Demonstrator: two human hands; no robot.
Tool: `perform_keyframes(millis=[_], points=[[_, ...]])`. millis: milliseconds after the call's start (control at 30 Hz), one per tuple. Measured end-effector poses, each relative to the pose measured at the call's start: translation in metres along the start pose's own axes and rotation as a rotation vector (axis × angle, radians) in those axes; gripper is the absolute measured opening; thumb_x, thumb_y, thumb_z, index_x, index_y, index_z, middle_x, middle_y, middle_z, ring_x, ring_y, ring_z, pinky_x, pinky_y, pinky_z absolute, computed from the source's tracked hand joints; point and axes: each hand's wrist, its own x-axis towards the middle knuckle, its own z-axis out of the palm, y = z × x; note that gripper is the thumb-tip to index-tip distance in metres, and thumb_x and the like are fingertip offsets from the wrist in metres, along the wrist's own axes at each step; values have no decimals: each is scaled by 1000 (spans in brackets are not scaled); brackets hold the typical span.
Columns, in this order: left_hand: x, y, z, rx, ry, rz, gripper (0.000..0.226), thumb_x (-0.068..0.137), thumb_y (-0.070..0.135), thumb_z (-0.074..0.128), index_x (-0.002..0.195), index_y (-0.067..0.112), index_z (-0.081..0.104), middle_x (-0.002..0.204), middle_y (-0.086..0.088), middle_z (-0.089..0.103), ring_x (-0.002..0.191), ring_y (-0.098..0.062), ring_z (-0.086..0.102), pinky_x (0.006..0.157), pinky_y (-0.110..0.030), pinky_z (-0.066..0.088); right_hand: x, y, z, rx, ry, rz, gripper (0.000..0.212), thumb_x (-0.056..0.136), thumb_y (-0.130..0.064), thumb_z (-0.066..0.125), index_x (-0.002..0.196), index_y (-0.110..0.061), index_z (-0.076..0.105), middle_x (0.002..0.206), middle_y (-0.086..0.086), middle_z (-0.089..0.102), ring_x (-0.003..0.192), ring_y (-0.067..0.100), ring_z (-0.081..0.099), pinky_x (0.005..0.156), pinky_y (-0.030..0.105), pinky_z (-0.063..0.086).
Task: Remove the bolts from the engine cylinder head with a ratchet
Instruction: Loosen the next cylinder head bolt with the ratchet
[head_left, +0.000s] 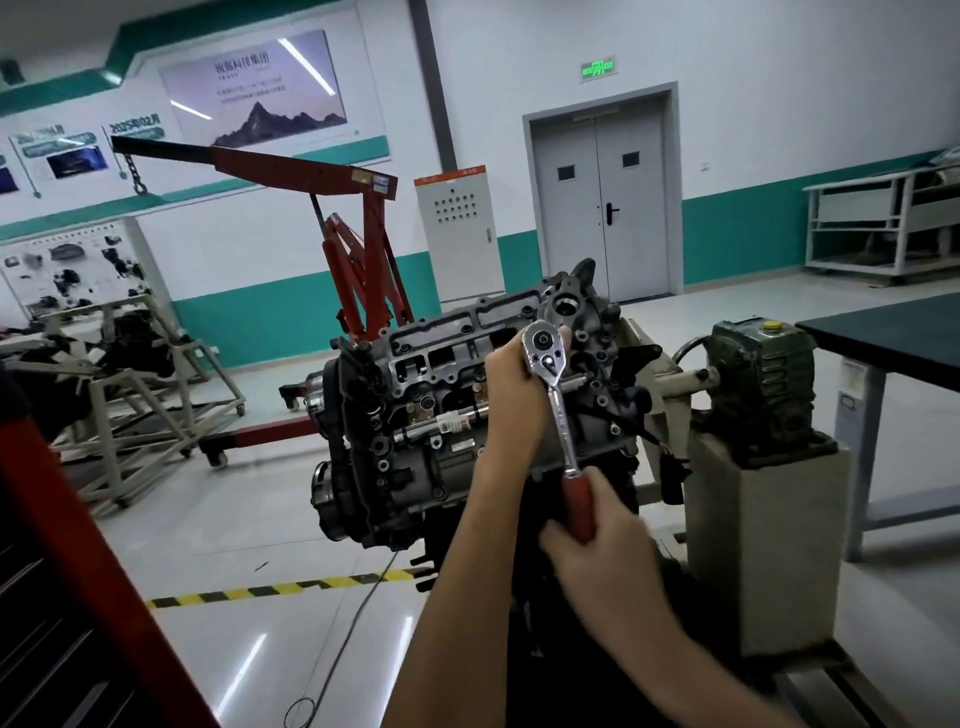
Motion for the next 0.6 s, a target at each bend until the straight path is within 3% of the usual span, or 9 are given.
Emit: perform_keyframes(millis=[133, 233, 333, 400, 467, 533, 600], points=[[1, -2, -7, -36, -49, -4, 53, 91, 7, 63, 56, 31, 31, 49, 17, 30, 52, 0, 24, 52, -14, 27, -4, -8, 23, 149, -33, 28, 24, 73, 2, 57, 76, -20, 49, 52, -2, 43, 38, 5, 40, 40, 14, 35], [7, 0, -12, 47, -118, 0, 57, 90, 7, 64, 48, 32, 34, 43, 18, 35, 48, 1, 29, 52, -16, 28, 10, 1, -21, -68, -177, -38, 20, 71, 1, 61, 79, -16, 52, 53, -4, 44, 40, 3, 40, 40, 10, 32], [12, 3, -13, 108, -170, 20, 56, 88, 2, 62, 46, 32, 38, 44, 17, 40, 49, -1, 32, 54, -23, 31, 45, 1, -87, -412, -332, -141, 21, 74, -1, 64, 83, -16, 52, 61, 0, 54, 46, 6, 48, 49, 23, 46], [11, 1, -14, 110, -155, 22, 52, 87, -4, 59, 50, 27, 39, 46, 15, 40, 52, -6, 31, 56, -27, 29, 70, -6, -114, -616, -365, -213, 20, 78, -4, 64, 85, -18, 51, 68, 8, 59, 51, 15, 56, 54, 34, 51], [6, -2, -13, 78, -100, 20, 51, 87, -6, 58, 52, 25, 39, 46, 16, 40, 51, -4, 30, 55, -28, 28, 77, -7, -116, -631, -346, -234, 18, 78, -5, 65, 84, -16, 52, 67, 10, 59, 52, 21, 56, 56, 39, 51], [1, -2, -10, 59, -57, 36, 50, 90, 1, 60, 54, 26, 36, 46, 16, 38, 52, -4, 29, 53, -28, 27, 56, -1, -95, -515, -260, -193, 28, 75, -3, 67, 78, -23, 49, 59, 4, 54, 47, 13, 52, 52, 29, 51], [-2, -1, -7, 45, -20, 63, 49, 92, 8, 60, 55, 26, 34, 48, 15, 34, 53, -4, 28, 53, -28, 26, 23, 2, -55, -277, -145, -113, 35, 73, 1, 67, 74, -27, 45, 52, -3, 46, 41, 3, 46, 42, 11, 37]])
